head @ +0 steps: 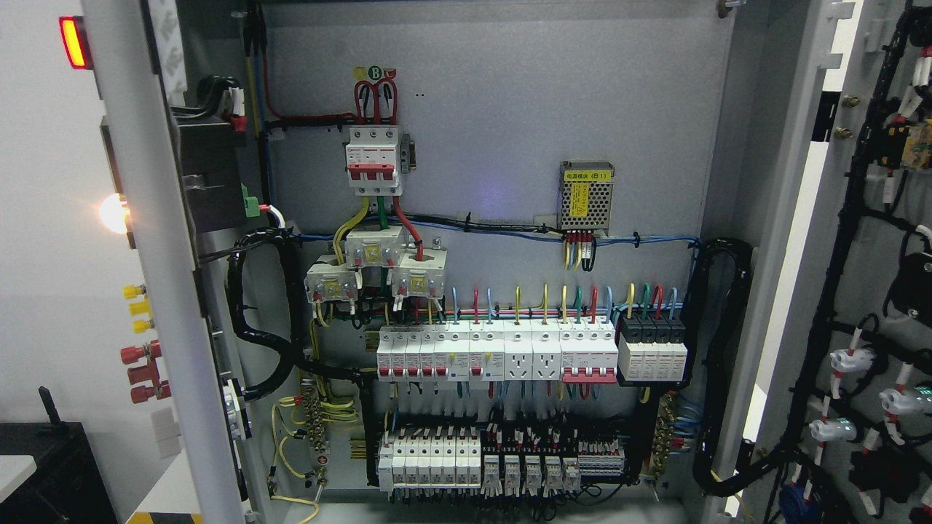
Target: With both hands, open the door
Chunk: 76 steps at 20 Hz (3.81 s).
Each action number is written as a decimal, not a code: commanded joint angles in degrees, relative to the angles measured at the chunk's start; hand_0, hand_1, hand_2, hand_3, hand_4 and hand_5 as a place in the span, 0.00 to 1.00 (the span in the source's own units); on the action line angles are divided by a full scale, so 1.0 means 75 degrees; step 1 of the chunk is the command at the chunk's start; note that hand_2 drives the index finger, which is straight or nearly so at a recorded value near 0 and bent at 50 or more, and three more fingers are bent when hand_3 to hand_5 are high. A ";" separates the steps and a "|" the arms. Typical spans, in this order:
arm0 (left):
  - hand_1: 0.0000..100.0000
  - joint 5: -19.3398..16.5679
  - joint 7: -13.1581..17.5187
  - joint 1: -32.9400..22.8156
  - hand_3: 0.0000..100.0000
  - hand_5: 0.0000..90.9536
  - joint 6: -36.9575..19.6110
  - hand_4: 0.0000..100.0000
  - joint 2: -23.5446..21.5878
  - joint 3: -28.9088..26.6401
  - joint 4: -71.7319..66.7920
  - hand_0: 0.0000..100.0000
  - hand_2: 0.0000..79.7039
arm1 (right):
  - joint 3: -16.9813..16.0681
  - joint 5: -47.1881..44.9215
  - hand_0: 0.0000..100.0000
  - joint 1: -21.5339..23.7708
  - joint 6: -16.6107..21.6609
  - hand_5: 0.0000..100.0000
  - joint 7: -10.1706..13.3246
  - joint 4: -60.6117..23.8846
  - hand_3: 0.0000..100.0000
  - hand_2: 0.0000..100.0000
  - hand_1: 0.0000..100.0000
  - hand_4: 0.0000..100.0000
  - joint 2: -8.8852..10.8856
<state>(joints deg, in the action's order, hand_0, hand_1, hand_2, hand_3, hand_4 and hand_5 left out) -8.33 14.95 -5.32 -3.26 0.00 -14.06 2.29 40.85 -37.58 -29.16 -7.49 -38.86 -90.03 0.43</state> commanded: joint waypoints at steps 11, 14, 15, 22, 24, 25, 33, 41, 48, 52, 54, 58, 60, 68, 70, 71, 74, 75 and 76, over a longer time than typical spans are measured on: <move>0.00 -0.0003 -0.0002 0.0006 0.00 0.00 0.0001 0.03 0.0164 0.0000 0.0000 0.00 0.00 | 0.0741 0.0065 0.11 -0.0050 -0.0021 0.00 0.0342 -0.0032 0.00 0.00 0.00 0.00 -0.0537; 0.00 -0.0003 -0.0002 -0.0005 0.00 0.00 0.0001 0.03 0.0164 0.0000 0.0000 0.00 0.00 | 0.0870 0.0065 0.11 -0.0073 -0.0033 0.00 0.0412 -0.0032 0.00 0.00 0.00 0.00 -0.0654; 0.00 -0.0003 0.0010 0.0006 0.00 0.00 0.0001 0.03 0.0164 0.0000 0.0000 0.00 0.00 | 0.0905 0.0077 0.11 -0.0120 -0.0044 0.00 0.0505 -0.0020 0.00 0.00 0.00 0.00 -0.0689; 0.00 -0.0003 -0.0002 0.0006 0.00 0.00 0.0001 0.03 0.0164 0.0000 0.0000 0.00 0.00 | 0.1151 0.0322 0.11 -0.0214 -0.0080 0.00 0.0635 -0.0008 0.00 0.00 0.00 0.00 -0.0994; 0.00 -0.0003 -0.0002 0.0006 0.00 0.00 0.0001 0.03 0.0164 0.0000 0.0000 0.00 0.00 | 0.1233 0.0335 0.11 -0.0214 -0.0091 0.00 0.0635 -0.0008 0.00 0.00 0.00 0.00 -0.1041; 0.00 -0.0003 -0.0002 0.0006 0.00 0.00 0.0001 0.03 0.0164 0.0000 0.0000 0.00 0.00 | 0.1291 0.0346 0.11 -0.0226 -0.0091 0.00 0.0647 -0.0008 0.00 0.00 0.00 0.00 -0.1041; 0.00 -0.0003 -0.0002 0.0006 0.00 0.00 0.0001 0.03 0.0164 0.0000 0.0000 0.00 0.00 | 0.1444 0.0534 0.11 -0.0284 -0.0103 0.00 0.0659 0.0074 0.00 0.00 0.00 0.00 -0.1100; 0.00 -0.0003 -0.0002 0.0006 0.00 0.00 0.0001 0.03 0.0164 0.0000 0.0000 0.00 0.00 | 0.1456 0.0686 0.11 -0.0437 -0.0103 0.00 0.0670 0.0168 0.00 0.00 0.00 0.00 -0.1217; 0.00 0.0009 -0.0002 0.0135 0.00 0.00 0.0001 0.03 0.0175 0.0000 0.0000 0.00 0.00 | 0.1327 0.0698 0.11 -0.0413 -0.0091 0.00 0.0670 0.0191 0.00 0.00 0.00 0.00 -0.1147; 0.00 0.0009 0.0022 0.0159 0.00 0.00 0.0001 0.03 0.0222 0.0000 -0.0035 0.00 0.00 | 0.0943 0.0698 0.11 -0.0355 -0.0056 0.00 0.0880 0.0250 0.00 0.00 0.00 0.00 -0.1042; 0.00 -0.0015 0.0022 0.0147 0.00 0.00 0.0001 0.03 0.0222 0.0011 -0.0036 0.00 0.00 | 0.0602 0.0686 0.11 -0.0227 -0.0010 0.00 0.1010 0.0238 0.00 0.00 0.00 0.00 -0.0901; 0.00 -0.0038 0.0033 0.0112 0.00 0.00 -0.0058 0.03 0.0246 0.0665 0.0465 0.00 0.00 | 0.0226 0.0698 0.11 0.0032 0.0084 0.00 0.1022 0.0238 0.00 0.00 0.00 0.00 -0.0445; 0.00 -0.0003 0.0022 -0.0156 0.00 0.00 -0.0070 0.03 0.0293 0.0948 0.1483 0.00 0.00 | 0.0086 0.0698 0.11 0.0149 0.0213 0.00 0.1022 0.0238 0.00 0.00 0.00 0.00 -0.0257; 0.00 0.0969 0.0022 -0.2136 0.00 0.00 -0.0070 0.03 -0.0127 0.2776 0.6614 0.00 0.00 | -0.0664 0.0698 0.11 0.0723 0.0798 0.00 0.1478 0.0214 0.00 0.00 0.00 0.00 0.0411; 0.00 0.1016 0.0033 -0.2570 0.00 0.00 -0.0081 0.03 -0.0397 0.2859 0.7752 0.00 0.00 | -0.0852 0.0698 0.11 0.0957 0.1312 0.00 0.1666 0.0168 0.00 0.00 0.00 0.00 0.0622; 0.00 0.1017 0.0033 -0.2711 0.00 0.00 -0.0081 0.03 -0.0491 0.2859 0.8233 0.00 0.00 | -0.0957 0.0698 0.11 0.1109 0.1605 0.00 0.1736 0.0156 0.00 0.00 0.00 0.00 0.0774; 0.00 0.1017 0.0033 -0.3296 0.00 0.00 -0.0314 0.03 -0.0784 0.2859 0.9534 0.00 0.00 | -0.1309 0.0686 0.11 0.1659 0.2367 0.00 0.1784 0.0086 0.00 0.00 0.00 0.00 0.1301; 0.00 0.1005 0.0033 -0.3542 0.00 0.00 -0.0548 0.03 -0.0867 0.2894 0.9898 0.00 0.00 | -0.1391 0.0686 0.11 0.1858 0.2579 0.00 0.1784 -0.0019 0.00 0.00 0.00 0.00 0.1511; 0.00 0.1005 0.0033 -0.3777 0.00 0.00 -0.0875 0.03 -0.0949 0.2975 1.0227 0.00 0.00 | -0.1450 0.0686 0.11 0.2069 0.2743 0.00 0.1784 -0.0136 0.00 0.00 0.00 0.00 0.1722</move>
<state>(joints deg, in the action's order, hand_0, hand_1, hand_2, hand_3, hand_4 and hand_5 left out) -1.25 15.49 -24.80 -6.07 -2.17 0.98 44.59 37.29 -32.38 -20.10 8.89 -25.78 -88.89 3.10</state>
